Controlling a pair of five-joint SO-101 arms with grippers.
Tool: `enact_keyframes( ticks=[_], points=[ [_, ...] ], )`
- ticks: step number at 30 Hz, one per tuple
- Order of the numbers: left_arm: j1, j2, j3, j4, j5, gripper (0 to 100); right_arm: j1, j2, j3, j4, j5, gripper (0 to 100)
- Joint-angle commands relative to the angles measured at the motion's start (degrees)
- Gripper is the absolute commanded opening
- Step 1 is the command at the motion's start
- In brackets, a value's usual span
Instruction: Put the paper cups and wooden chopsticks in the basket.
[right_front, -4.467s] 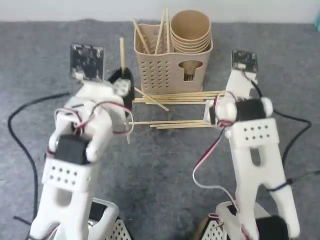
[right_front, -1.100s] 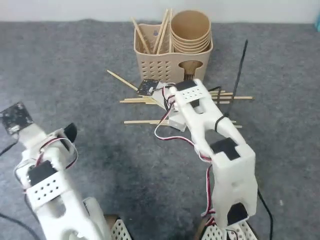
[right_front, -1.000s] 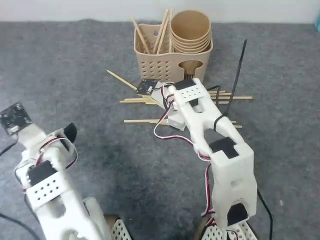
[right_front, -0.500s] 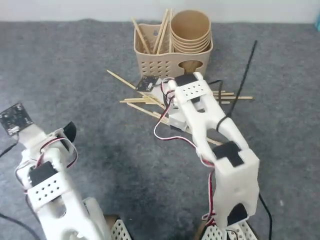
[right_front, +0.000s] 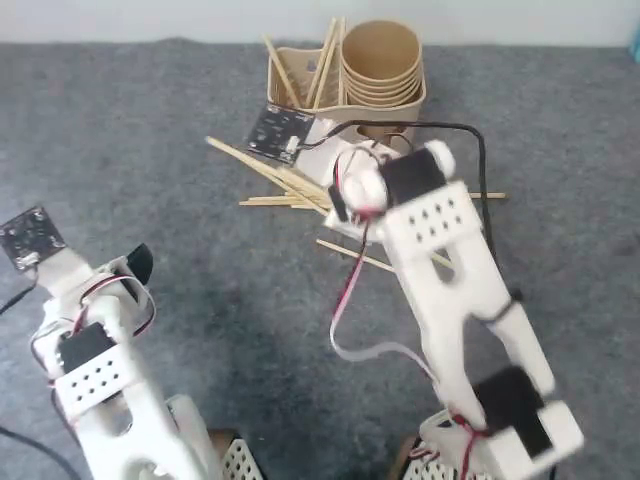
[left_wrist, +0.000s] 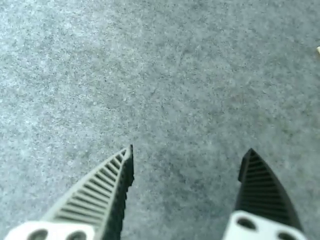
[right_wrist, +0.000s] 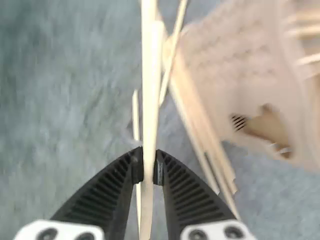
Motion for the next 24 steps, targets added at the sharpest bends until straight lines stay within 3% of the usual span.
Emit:
enact_keyframes(
  ticks=[1,7,16,24],
  points=[
    [-0.44,-1.67,-0.40,-1.58,-0.18,32,-1.89,-7.87,-1.32,-7.69,-7.21,0.8],
    [-0.44,-1.67,-0.31,-1.58,-0.18,32,-1.71,-12.18,-1.32,-25.45,-20.92,0.8],
    [-0.35,-1.93,0.40,-1.67,-0.18,32,4.26,-10.59,-0.97,-51.21,-42.02,0.8],
    [-0.35,-2.02,0.48,-1.67,-0.09,32,7.87,1.54,-1.05,-72.31,-47.38,0.8]
  ],
)
